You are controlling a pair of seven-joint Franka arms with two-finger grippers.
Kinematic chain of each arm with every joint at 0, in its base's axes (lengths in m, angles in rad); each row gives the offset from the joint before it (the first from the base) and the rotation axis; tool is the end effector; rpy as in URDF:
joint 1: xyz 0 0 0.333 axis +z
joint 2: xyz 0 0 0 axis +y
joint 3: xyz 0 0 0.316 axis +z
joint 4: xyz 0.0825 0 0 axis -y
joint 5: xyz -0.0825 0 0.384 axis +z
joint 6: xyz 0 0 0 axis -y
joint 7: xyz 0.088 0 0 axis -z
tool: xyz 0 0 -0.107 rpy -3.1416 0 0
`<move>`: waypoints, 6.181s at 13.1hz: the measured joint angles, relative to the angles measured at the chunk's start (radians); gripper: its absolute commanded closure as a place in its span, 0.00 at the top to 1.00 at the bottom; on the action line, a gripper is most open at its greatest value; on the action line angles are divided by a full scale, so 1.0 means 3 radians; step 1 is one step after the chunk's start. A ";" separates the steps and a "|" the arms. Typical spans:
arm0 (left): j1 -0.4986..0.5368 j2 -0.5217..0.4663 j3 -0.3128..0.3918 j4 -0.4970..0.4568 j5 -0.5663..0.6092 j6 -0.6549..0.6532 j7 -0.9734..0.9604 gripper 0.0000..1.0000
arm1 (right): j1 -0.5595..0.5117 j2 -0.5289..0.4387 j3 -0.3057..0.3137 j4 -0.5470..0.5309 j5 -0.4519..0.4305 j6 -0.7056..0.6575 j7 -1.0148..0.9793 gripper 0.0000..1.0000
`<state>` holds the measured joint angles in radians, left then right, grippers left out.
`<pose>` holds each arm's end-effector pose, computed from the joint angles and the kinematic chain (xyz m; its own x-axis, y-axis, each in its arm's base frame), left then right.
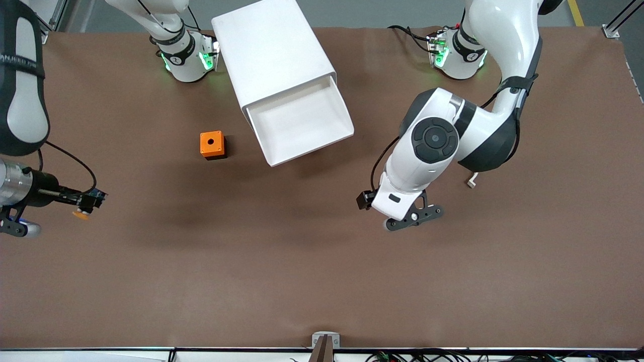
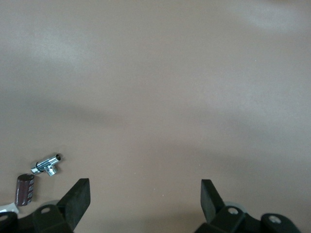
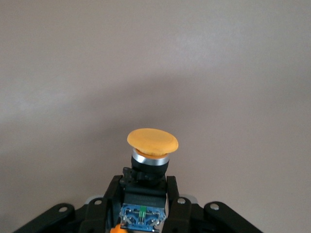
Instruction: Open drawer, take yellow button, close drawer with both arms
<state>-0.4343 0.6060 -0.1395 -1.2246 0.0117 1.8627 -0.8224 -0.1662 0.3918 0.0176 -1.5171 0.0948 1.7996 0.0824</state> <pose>0.6279 -0.3746 0.4257 0.9633 0.2672 -0.0247 0.2683 -0.9605 0.0732 0.6561 -0.0917 0.4285 0.9613 -0.2489 -0.1177 -0.2597 -0.9618 -0.0866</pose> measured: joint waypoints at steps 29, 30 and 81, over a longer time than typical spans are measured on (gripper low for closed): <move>-0.0468 0.0263 -0.0071 -0.0143 0.0005 0.0278 -0.0123 1.00 | -0.0069 0.1184 0.0046 0.0220 -0.0240 0.0973 -0.0930 1.00; -0.0504 0.0277 -0.0072 -0.0170 0.0005 0.0278 -0.0145 1.00 | -0.0060 0.1088 0.0052 0.0262 -0.0240 0.0811 -0.0930 1.00; 0.0876 -0.0516 -0.0448 -0.0244 0.0049 -0.0229 -0.0252 1.00 | 0.0637 -0.1140 -0.0312 0.0176 -0.0239 -0.0676 0.0374 1.00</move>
<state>-0.1714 0.4512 -0.2738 -1.2978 0.0265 1.7940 -0.8979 0.0250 0.0497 -0.0759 -1.4643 0.0230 1.5968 0.1948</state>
